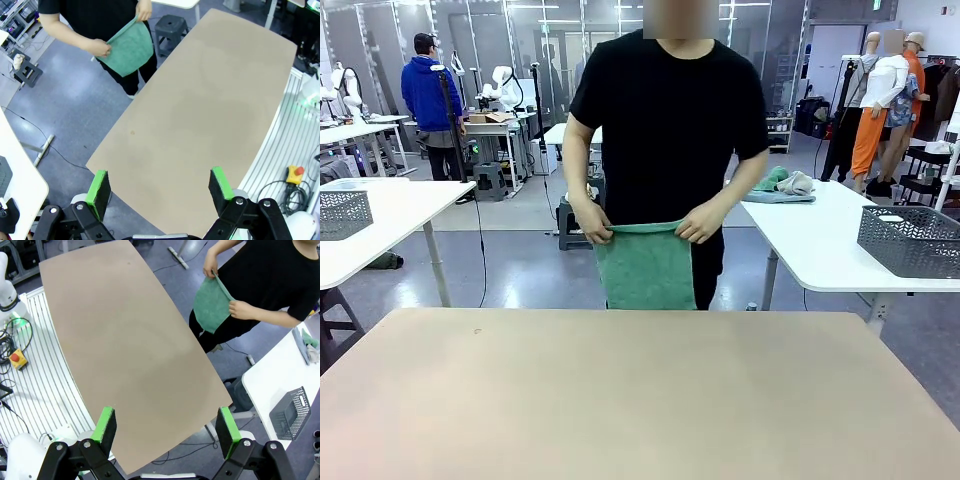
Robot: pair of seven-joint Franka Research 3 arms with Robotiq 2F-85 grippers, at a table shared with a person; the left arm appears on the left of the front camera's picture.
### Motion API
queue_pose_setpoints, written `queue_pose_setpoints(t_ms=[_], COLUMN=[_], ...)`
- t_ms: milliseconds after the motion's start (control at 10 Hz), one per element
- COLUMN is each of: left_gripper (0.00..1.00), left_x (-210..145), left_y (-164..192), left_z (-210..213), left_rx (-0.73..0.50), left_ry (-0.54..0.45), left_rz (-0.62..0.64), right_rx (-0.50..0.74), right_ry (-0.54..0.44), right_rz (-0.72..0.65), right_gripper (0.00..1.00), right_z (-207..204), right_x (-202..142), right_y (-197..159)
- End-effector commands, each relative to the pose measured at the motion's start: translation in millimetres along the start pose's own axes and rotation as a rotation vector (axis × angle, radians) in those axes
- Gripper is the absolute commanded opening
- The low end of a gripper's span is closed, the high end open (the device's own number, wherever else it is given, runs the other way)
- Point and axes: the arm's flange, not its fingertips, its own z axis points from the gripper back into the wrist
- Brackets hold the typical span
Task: Fold the towels and place them in the basket.
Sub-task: When a person lays out a Towel with hook on the table, fold it in half twice.
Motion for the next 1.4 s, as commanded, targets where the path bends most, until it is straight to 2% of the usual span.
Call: queue_pose_setpoints(t_ms=[0, 1300], left_gripper=[1.0, 1.0], left_x=[0.3, 0.3], left_y=[-0.1, -0.1], left_z=[-0.2, -0.2], left_rx=[-0.002, -0.002], left_ry=[-0.001, -0.001], left_rz=[-0.002, -0.002], right_rx=[0.006, 0.006], right_ry=[-0.001, -0.001], right_rz=[0.006, 0.006], right_gripper=[1.0, 1.0], right_z=[-1.2, -1.2], right_x=[0.9, 0.9], right_y=[0.2, 0.2])
